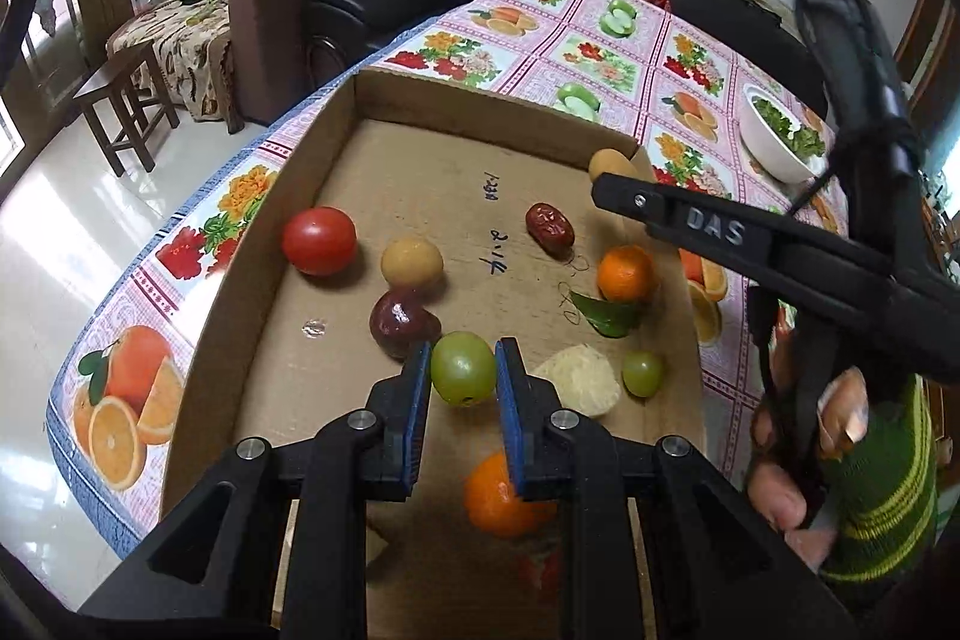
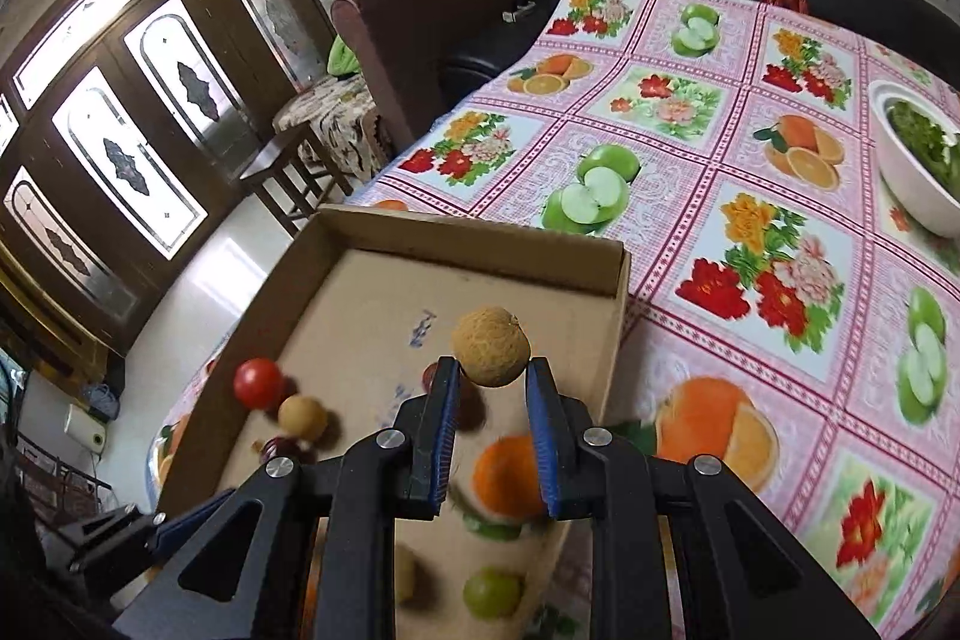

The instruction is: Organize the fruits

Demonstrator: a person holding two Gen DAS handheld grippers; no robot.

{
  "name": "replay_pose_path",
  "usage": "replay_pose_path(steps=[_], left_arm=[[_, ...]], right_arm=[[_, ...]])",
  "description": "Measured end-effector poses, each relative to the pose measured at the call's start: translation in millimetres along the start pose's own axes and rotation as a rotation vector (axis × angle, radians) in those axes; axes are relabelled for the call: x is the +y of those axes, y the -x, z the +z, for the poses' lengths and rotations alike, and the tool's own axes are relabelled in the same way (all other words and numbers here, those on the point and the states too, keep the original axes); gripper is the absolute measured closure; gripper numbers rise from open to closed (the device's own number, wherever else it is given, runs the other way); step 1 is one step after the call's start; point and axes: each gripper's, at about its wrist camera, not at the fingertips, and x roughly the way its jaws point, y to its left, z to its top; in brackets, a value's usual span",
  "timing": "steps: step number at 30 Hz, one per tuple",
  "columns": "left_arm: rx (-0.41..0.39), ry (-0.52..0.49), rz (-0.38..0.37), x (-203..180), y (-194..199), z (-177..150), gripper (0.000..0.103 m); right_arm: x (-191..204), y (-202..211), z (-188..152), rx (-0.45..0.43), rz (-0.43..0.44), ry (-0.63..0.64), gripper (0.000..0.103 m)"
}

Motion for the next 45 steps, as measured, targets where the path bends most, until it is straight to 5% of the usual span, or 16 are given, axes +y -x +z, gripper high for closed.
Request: replay_pose_path(steps=[22, 26, 32, 45], left_arm=[[0.042, -0.027, 0.046, -11.5, -15.5, -4.1, 0.083], [0.044, -0.033, 0.060, -13.5, -12.4, -7.8, 0.061], [0.012, -0.043, 0.062, -14.5, 7.2, -17.5, 0.061], [-0.041, -0.123, 0.094, -18.4, 56.0, -62.6, 0.053]], right_arm=[[-1.1, -21.2, 3.6, 0.028, -0.031, 0.036, 0.077], [-3.1, -11.7, -0.9, 0.023, -0.013, 0.040, 0.076], [-3.0, 10.1, -11.2, 0.002, 0.041, 0.061, 0.072], [18.7, 66.6, -48.0, -0.007, 0.200, 0.315, 0.043]])
